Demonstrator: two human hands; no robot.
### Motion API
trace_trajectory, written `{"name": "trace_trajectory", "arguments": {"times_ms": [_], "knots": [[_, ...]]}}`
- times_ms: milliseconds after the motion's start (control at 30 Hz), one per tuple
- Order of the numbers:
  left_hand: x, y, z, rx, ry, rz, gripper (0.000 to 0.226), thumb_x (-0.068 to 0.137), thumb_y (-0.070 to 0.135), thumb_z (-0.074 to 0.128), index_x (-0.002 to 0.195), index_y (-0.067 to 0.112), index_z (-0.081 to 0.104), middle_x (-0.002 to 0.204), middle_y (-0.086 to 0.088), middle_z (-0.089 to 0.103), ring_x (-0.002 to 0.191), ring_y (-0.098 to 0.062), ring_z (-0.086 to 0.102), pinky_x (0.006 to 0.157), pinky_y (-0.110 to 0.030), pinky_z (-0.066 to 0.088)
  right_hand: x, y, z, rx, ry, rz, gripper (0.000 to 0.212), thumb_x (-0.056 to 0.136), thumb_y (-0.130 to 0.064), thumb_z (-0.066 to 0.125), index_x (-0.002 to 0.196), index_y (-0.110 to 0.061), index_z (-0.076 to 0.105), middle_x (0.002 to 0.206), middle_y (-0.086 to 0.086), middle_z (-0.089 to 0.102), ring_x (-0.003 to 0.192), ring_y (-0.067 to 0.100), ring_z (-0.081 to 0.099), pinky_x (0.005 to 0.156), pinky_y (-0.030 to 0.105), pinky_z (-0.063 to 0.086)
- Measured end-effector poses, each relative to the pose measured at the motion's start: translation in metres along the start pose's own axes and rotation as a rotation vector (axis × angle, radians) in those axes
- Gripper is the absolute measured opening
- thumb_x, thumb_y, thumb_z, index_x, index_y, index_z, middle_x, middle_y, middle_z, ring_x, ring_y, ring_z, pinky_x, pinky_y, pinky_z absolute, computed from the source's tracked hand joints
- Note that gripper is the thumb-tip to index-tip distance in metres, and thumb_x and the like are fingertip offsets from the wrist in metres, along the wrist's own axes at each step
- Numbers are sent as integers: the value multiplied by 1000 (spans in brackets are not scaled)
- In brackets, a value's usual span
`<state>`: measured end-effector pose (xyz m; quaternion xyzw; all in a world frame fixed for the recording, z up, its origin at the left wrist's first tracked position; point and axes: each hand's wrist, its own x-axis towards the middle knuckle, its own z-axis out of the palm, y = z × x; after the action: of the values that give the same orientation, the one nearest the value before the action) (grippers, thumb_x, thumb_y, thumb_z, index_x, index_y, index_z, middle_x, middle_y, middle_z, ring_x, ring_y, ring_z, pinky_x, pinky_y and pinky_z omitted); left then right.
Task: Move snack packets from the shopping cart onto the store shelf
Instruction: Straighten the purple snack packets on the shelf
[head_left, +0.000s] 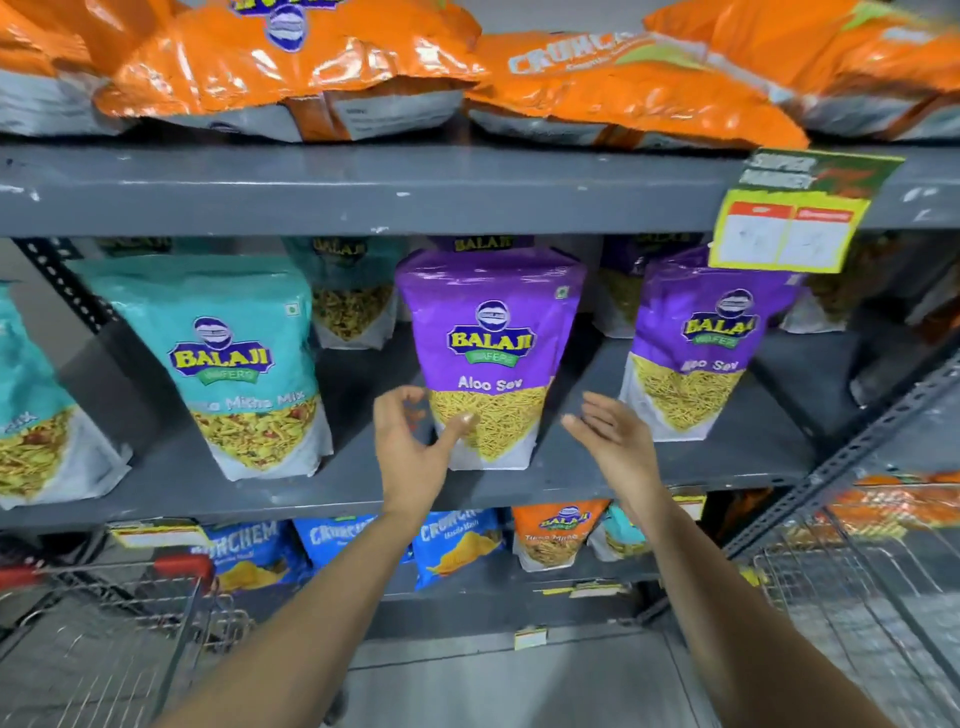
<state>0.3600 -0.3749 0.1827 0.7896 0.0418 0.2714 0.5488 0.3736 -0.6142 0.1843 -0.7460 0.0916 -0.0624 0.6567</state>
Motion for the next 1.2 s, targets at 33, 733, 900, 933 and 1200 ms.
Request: {"name": "trace_trajectory", "arguments": {"times_ms": [33, 733, 900, 933, 1200], "knots": [[-7, 7, 5, -3, 23, 86, 33, 74, 25, 85, 92, 17, 57, 89, 10, 54, 78, 2, 52, 72, -17, 45, -4, 5, -16, 29, 109, -10, 37, 74, -20, 84, 108, -13, 71, 111, 6, 73, 102, 14, 67, 91, 25, 54], [-31, 70, 226, -142, -544, -185, 60, 68, 25, 88, 116, 8, 57, 112, -8, 72, 104, -24, 68, 90, -41, 55, 85, 40, -172, -47, -50, -6, 53, 70, -7, 86, 111, -19, 54, 107, -2, 71, 98, 13, 70, 82, 32, 57], [-11, 107, 214, -415, -502, -173, 65, 68, 36, 85, 122, 18, 55, 112, 3, 72, 103, -12, 69, 90, -32, 57, 78, -16, -181, 263, -41, -59, 44, 75, -22, 79, 113, -23, 57, 105, 0, 73, 98, 17, 68, 87, 33, 55], [-2, 118, 213, -468, -430, -123, 51, 72, 37, 81, 115, 19, 60, 107, 5, 74, 99, -12, 70, 86, -29, 57, 80, -33, -182, 323, -8, -77, 27, 84, -20, 73, 107, -24, 59, 100, -3, 74, 94, 15, 67, 86, 31, 53], [8, 131, 208, -556, -398, -129, 47, 75, 51, 75, 113, 28, 59, 113, 7, 72, 105, -6, 68, 87, -26, 56, 81, -64, -187, 295, 30, -85, 10, 95, -18, 61, 106, -17, 62, 99, 3, 74, 87, 14, 64, 75, 26, 46]]}}
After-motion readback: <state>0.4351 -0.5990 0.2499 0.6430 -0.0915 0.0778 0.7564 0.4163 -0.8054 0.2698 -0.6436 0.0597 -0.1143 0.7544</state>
